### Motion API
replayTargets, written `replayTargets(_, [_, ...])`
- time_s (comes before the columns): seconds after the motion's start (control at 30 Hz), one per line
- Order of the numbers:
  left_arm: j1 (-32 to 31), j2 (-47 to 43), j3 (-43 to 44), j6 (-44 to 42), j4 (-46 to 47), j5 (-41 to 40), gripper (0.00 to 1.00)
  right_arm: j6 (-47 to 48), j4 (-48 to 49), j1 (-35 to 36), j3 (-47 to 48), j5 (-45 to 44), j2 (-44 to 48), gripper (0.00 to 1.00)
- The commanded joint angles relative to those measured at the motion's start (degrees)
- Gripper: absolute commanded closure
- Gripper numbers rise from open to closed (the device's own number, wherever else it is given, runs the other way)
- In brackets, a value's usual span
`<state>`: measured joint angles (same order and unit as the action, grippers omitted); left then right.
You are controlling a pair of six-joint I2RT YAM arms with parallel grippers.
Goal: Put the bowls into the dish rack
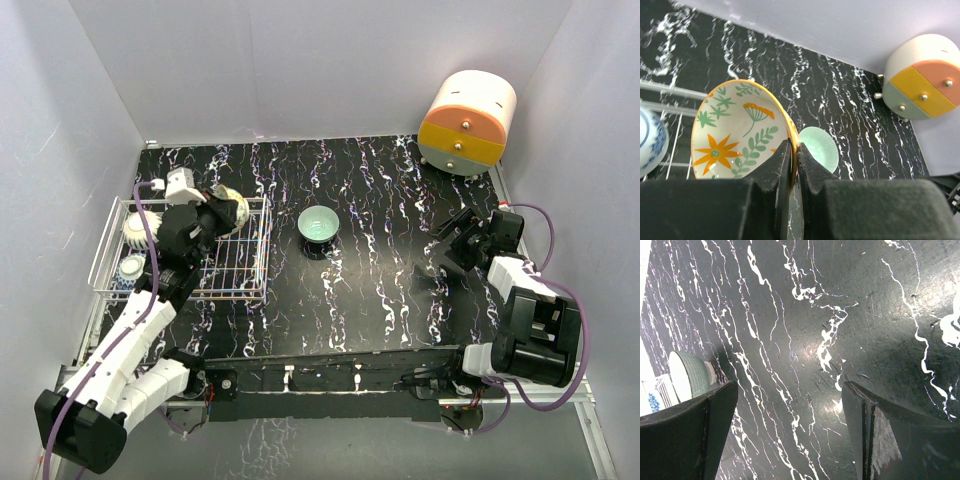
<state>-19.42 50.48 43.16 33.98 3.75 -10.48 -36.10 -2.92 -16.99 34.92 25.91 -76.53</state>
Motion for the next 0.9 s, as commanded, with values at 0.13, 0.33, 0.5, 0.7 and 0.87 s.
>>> replayTargets(0.13, [5.89,-4.81,-8.32,12.36,10.20,5.20,1.00,0.81,1.56,0.29,0.86,0.72,1.63,0.13])
replayTargets(0.33, [9.26,-6.22,-14.25,18.26,16.06,8.48,1.00,0.94,1.57,0.38,0.80,0.32,1.57,0.13])
replayTargets(0.5, [10.81,-7.30,-18.99,22.46,20.56,10.53,1.00,0.94,1.81,0.46,0.61,0.28,1.34,0.13])
replayTargets(0.7, [12.82,-6.71,-25.30,27.50,28.12,13.37,1.00,1.03,1.67,0.56,0.45,-0.05,1.46,0.13])
replayTargets(0.87, [14.06,-5.92,-27.48,29.64,30.89,15.28,1.00,1.12,1.55,0.65,0.54,-0.33,1.56,0.13])
